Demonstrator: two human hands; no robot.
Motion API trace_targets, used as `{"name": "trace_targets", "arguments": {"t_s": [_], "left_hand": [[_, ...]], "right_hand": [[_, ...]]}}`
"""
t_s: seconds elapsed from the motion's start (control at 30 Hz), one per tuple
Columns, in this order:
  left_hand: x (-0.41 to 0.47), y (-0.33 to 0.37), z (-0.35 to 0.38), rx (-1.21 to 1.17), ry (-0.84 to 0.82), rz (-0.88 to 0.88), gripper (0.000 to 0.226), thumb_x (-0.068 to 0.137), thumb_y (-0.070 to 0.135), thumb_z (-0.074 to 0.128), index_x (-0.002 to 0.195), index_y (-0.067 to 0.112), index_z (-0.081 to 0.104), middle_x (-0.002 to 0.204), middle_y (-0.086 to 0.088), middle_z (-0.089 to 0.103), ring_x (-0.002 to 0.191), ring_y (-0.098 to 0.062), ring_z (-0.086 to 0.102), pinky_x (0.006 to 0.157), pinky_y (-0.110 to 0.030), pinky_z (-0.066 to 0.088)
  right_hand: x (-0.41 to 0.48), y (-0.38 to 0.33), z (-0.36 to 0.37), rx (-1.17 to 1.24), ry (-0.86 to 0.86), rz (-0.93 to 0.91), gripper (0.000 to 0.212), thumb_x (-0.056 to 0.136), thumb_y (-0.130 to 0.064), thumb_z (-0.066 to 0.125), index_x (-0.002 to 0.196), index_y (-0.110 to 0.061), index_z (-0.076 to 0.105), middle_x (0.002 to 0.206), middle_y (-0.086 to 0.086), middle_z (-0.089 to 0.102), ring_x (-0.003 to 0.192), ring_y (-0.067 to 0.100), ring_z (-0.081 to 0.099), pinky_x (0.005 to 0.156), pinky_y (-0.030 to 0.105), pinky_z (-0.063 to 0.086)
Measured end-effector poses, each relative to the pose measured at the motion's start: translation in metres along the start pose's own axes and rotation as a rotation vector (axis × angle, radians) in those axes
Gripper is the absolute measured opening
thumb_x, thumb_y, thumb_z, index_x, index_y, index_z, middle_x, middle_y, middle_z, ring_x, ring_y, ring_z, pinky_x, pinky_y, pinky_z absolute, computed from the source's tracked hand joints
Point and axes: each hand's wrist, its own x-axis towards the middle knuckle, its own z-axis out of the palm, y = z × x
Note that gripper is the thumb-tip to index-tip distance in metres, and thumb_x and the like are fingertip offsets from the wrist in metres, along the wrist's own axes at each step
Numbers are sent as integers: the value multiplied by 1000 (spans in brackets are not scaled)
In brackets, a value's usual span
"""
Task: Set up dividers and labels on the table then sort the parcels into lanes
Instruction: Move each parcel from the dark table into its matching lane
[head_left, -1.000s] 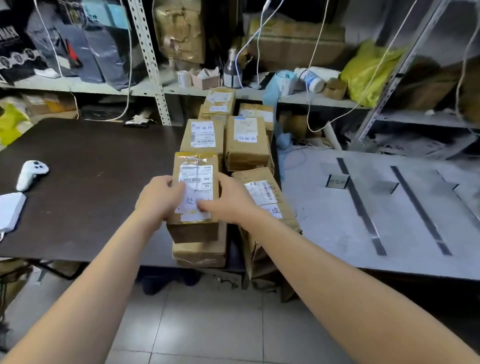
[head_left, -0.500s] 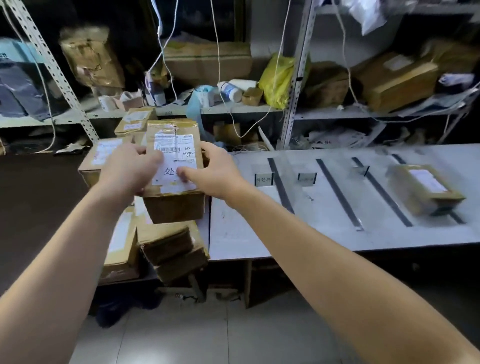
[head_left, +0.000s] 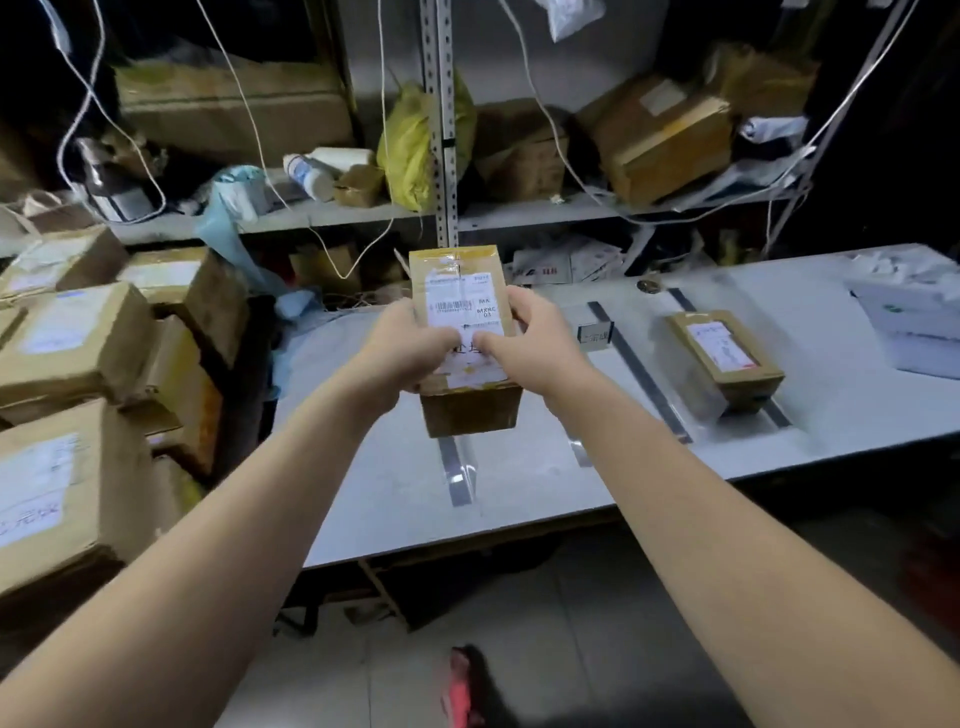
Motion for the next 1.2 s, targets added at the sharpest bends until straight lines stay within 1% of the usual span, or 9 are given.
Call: {"name": "trace_targets", "arguments": {"t_s": [0.07, 0.2, 0.3, 0.43, 0.6, 0.77, 0.9, 1.03, 1.2], "left_hand": [[25, -5, 32, 24, -77, -15, 35, 93, 8, 60, 122, 27, 66, 105, 7, 70, 79, -6, 66, 54, -24, 51], [78, -30, 77, 56, -162, -131, 31, 86, 9, 59, 110, 25, 70, 98, -3, 75, 84, -30, 73, 67, -39, 61], [107, -50, 101, 97, -203, -218, 35, 84, 6, 53, 112, 21, 67, 95, -8, 72, 77, -32, 69, 67, -46, 62], [134, -74, 127, 199, -283, -327, 45, 82, 4, 46, 118, 25, 61, 101, -7, 68, 89, -34, 69, 74, -55, 62], [170, -114, 161, 219, -277, -416, 64, 71, 16, 55, 135, 17, 54, 115, -10, 65, 89, -33, 68, 56, -37, 60], [186, -151, 184, 181, -147, -487, 62, 71, 18, 60, 131, 11, 45, 119, -6, 65, 104, -30, 64, 86, -42, 58], [170, -126, 186, 281, -38, -456, 49, 92, 13, 60, 134, 5, 38, 125, -14, 61, 115, -36, 59, 82, -35, 46], [156, -100, 157, 472, 66, -342, 68, 96, 26, 61, 154, 8, 32, 150, -14, 48, 137, -31, 46, 106, -38, 41], [119, -72, 64, 760, 297, -225, 54, 96, 33, 58, 145, 14, 43, 142, -7, 53, 129, -30, 51, 99, -45, 47]], "right_hand": [[19, 23, -18, -37, -8, 76, 48, 90, -11, 72, 133, -28, 59, 119, -13, 70, 96, 1, 66, 77, 24, 57], [65, 79, -31, -108, 2, 221, 46, 85, -10, 75, 126, -24, 61, 120, -6, 73, 103, 13, 70, 92, 40, 59], [94, 118, -29, -178, -40, 308, 51, 82, -12, 75, 130, -24, 62, 121, -6, 73, 103, 12, 70, 91, 38, 59], [117, 161, -20, -239, -92, 388, 47, 84, -13, 75, 128, -23, 62, 122, -8, 72, 103, 15, 68, 88, 35, 58], [139, 199, -13, -395, -141, 443, 45, 85, -21, 76, 127, -23, 60, 119, -7, 67, 110, 21, 64, 88, 33, 52], [150, 222, -10, -418, -139, 424, 53, 82, -18, 79, 130, -22, 57, 130, 0, 68, 116, 24, 64, 86, 30, 50], [157, 219, -12, -462, -167, 347, 45, 81, -19, 75, 123, -22, 59, 122, 2, 69, 109, 27, 65, 82, 33, 54], [169, 180, -5, -572, -238, 108, 47, 88, -23, 68, 132, -20, 56, 129, 4, 61, 122, 29, 53, 85, 35, 47], [174, 94, 32, -702, -448, -263, 57, 95, -36, 62, 147, -19, 45, 150, 2, 48, 137, 28, 40, 102, 41, 41]]}}
